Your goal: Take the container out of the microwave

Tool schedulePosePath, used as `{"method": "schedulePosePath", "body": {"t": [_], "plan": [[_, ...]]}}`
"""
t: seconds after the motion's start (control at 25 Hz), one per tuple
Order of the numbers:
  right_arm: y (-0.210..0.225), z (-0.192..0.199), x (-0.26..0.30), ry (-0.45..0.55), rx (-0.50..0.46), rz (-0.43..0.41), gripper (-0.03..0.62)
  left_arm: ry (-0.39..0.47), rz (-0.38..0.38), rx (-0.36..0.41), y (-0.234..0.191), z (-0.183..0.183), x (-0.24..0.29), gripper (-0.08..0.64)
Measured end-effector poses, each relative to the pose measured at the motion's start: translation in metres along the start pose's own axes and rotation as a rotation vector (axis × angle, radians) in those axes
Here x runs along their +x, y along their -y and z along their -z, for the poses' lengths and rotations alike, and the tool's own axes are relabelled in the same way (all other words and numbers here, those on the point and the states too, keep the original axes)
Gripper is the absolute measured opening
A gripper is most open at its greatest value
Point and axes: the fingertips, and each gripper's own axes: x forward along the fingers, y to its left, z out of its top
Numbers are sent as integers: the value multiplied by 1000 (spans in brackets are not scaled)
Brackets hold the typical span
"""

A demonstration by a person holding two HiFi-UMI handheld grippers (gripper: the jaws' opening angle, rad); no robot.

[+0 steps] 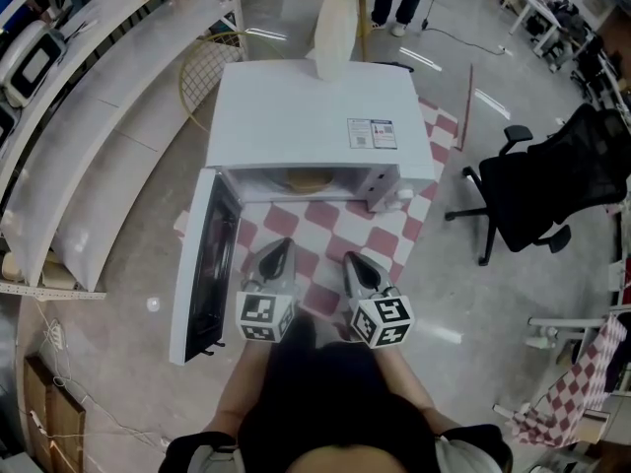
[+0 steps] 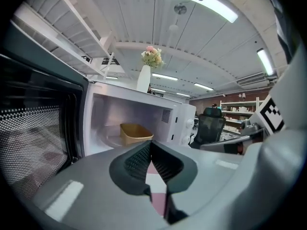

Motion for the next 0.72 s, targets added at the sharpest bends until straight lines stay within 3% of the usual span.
{"method": "schedulePosePath", "body": {"t": [0.72], "plan": [[15, -12, 36, -7, -5, 49, 0, 1, -36, -85, -48, -13, 67, 11]]}}
